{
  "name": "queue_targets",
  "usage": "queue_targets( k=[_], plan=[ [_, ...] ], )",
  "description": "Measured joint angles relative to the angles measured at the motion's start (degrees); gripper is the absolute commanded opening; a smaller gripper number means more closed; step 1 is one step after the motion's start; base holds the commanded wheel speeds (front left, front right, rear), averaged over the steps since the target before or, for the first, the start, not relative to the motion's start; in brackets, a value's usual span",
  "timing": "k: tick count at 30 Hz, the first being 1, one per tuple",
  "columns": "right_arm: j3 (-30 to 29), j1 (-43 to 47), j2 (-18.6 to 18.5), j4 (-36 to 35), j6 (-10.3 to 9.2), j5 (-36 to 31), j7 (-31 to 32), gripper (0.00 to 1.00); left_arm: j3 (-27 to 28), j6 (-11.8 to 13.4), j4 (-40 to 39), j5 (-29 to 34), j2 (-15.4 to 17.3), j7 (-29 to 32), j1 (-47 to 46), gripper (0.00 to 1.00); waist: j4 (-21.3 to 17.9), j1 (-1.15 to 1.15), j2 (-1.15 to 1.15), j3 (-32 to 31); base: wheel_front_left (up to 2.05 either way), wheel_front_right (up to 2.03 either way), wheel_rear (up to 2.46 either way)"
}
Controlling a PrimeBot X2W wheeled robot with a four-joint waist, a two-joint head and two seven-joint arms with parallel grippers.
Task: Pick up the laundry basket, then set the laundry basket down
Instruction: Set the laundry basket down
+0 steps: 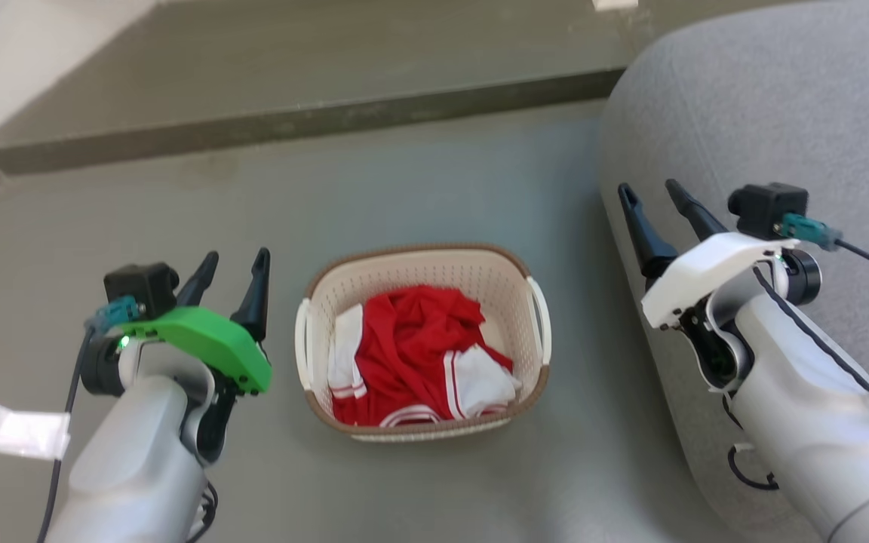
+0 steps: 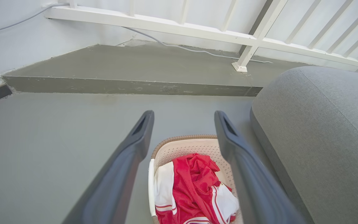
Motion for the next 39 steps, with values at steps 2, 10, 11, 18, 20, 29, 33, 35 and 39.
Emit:
queue_targets(
  k=[2, 10, 11, 18, 20, 29, 33, 35, 39],
  plan=[
    [-1.24, 1.46, -0.18, -1.80, -0.37, -0.64, 0.00, 1.00, 0.74, 0.03, -1.76, 0.64, 0.13, 0.00, 1.66, 1.00, 0.12, 0.00, 0.00, -1.43, 0.00, 0.00, 0.00],
    [-4.78, 8.29, -0.53, -8.08, -1.48, -3.48, 0.00, 1.00, 4.36, 1.43, -8.82, 3.96, 0.24, 0.00, 7.36, 1.00, 0.75, 0.00, 0.00, -6.23, 0.00, 0.00, 0.00],
    [-4.99, 8.98, -0.53, -8.86, -1.48, -3.83, 0.00, 1.00, 4.87, 1.45, -9.64, 4.27, 0.23, 0.00, 8.23, 1.00, 0.83, 0.00, 0.00, -6.69, 0.00, 0.00, 0.00],
    [-9.07, 13.19, -0.92, -14.48, -3.00, -6.39, 0.00, 1.00, 8.32, 3.50, -15.06, 7.50, -0.24, 0.00, 12.94, 1.00, 1.12, 0.00, 0.00, -8.52, 0.00, 0.00, 0.00],
    [-10.26, 14.52, -1.15, -15.71, -3.48, -6.67, 0.00, 1.00, 9.50, 4.03, -16.70, 8.08, -0.34, 0.00, 14.45, 1.00, 1.14, 0.00, 0.00, -8.93, 0.00, 0.00, 0.00],
    [-11.87, 19.54, -1.26, -19.69, -4.09, -10.29, 0.00, 1.00, 12.11, 4.97, -22.94, 12.30, -0.76, 0.00, 19.80, 1.00, 1.29, 0.00, 0.00, -9.43, 0.00, 0.00, 0.00],
    [-13.17, 20.80, -1.27, -22.29, -4.49, -11.33, 0.00, 1.00, 13.27, 5.00, -25.46, 14.13, -0.97, 0.00, 21.84, 1.00, 1.52, 0.00, 0.00, -9.55, 0.00, 0.00, 0.00],
    [-13.88, 21.51, -1.26, -23.37, -4.49, -11.69, 0.00, 1.00, 13.57, 5.26, -26.43, 14.73, -1.07, 0.00, 22.47, 1.00, 1.64, 0.00, 0.00, -9.58, 0.00, 0.00, 0.00],
    [-14.70, 23.34, -1.12, -24.91, -4.50, -12.69, 0.00, 1.00, 14.69, 5.48, -28.48, 16.56, -1.15, 0.00, 23.65, 1.00, 1.84, 0.00, 0.00, -9.52, 0.00, 0.00, 0.00]
  ],
)
